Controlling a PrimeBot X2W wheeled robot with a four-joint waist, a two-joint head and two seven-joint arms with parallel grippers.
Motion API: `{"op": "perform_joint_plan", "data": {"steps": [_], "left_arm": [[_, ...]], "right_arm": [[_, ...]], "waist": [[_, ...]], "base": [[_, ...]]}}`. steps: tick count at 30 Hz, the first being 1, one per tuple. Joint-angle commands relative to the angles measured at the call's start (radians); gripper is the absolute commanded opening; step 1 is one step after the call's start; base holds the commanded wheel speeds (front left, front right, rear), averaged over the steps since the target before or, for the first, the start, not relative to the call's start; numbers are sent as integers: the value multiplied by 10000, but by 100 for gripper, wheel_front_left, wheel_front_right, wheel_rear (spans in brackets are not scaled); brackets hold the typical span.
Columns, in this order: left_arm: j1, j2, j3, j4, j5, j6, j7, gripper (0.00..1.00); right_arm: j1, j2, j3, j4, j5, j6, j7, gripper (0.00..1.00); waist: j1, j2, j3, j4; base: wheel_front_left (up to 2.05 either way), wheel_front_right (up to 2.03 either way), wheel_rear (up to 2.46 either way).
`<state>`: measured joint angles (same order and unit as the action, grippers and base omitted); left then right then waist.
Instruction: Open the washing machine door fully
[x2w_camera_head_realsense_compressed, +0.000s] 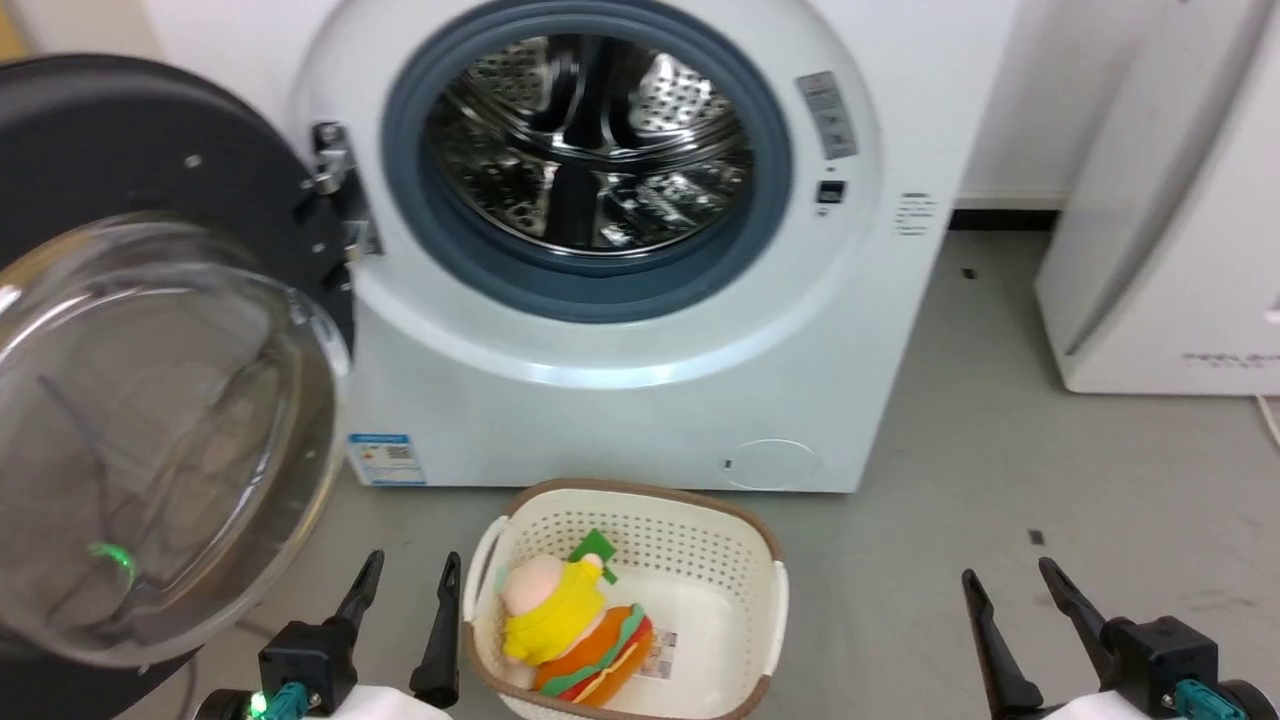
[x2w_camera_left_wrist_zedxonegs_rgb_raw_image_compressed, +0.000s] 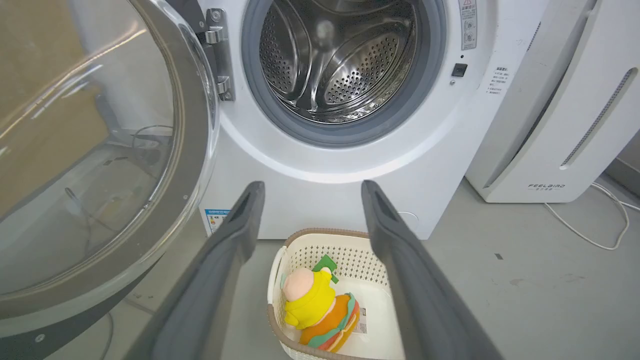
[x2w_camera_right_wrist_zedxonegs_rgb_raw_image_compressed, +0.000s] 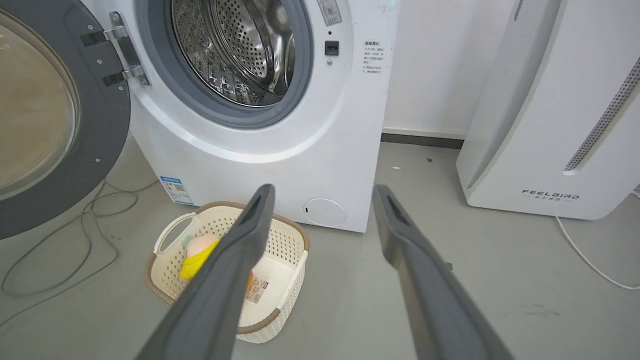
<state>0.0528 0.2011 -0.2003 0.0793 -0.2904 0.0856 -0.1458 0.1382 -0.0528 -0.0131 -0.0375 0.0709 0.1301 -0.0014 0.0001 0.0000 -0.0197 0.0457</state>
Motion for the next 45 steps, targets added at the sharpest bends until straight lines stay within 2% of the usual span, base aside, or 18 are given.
{"op": "perform_joint_plan", "data": {"steps": [1, 8, 20, 21, 45], "left_arm": [[-112, 11, -10, 121, 35, -16, -52, 100], [-82, 9, -64, 409, 10, 32, -151, 100], [-73, 38, -128, 584, 4, 153, -298, 100], [-4, 5, -126, 558, -2, 121, -224, 0], [-84, -231, 199, 346, 447, -30, 41, 0]], "right_arm": [[130, 26, 71, -67, -41, 6, -4, 100], [132, 26, 187, -43, 13, 6, -50, 100], [69, 26, 226, 19, 15, 6, -112, 100], [3, 0, 211, 6, 3, 0, -46, 0], [-216, 4, 189, 63, -107, 1, -27, 0]], "waist": [[-1, 0, 28, -283], [-1, 0, 66, -436], [-1, 0, 75, -279], [0, 0, 76, -280], [0, 0, 95, -307]], "base": [[0, 0, 0], [0, 0, 0], [0, 0, 0], [0, 0, 0], [0, 0, 0]]}}
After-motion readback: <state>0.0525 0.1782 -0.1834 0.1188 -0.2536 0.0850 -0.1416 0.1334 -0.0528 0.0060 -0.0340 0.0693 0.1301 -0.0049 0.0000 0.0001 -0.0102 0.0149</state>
